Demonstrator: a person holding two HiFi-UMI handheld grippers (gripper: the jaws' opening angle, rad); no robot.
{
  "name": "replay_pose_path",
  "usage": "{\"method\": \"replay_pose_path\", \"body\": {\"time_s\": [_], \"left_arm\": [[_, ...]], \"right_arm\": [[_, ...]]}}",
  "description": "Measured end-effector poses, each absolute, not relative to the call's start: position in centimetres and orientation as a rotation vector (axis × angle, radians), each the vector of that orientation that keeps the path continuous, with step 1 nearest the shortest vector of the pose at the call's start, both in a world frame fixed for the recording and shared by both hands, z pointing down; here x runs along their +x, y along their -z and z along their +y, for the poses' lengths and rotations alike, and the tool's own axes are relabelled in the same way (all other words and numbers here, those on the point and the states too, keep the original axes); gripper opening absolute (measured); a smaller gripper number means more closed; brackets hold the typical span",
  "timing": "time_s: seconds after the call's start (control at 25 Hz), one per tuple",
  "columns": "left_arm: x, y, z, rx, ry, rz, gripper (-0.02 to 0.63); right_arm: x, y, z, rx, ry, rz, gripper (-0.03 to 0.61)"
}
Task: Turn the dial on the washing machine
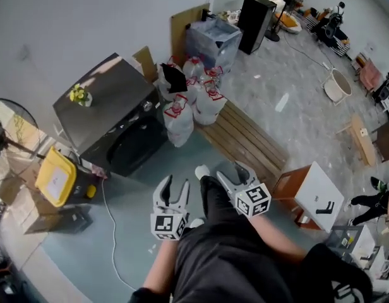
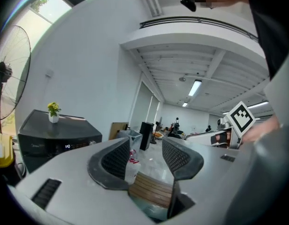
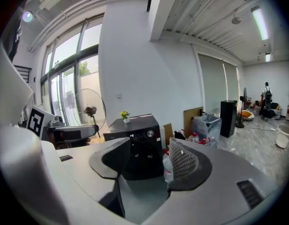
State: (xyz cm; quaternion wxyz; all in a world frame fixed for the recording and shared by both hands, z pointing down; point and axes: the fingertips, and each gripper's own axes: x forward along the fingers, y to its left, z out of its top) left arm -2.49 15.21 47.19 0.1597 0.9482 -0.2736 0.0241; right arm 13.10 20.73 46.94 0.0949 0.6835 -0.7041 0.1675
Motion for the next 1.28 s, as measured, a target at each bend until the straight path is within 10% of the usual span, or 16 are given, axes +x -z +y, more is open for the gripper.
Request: {"method": "replay_pose_path", "body": {"time_s": [1.28], "left_arm": [[-1.6, -50.2, -9.2, 2.272, -0.155, -1.553, 0.201]], "right_arm": [[12.3, -53.8, -13.5, 1.149, -0.574, -2.563, 0.23]]}}
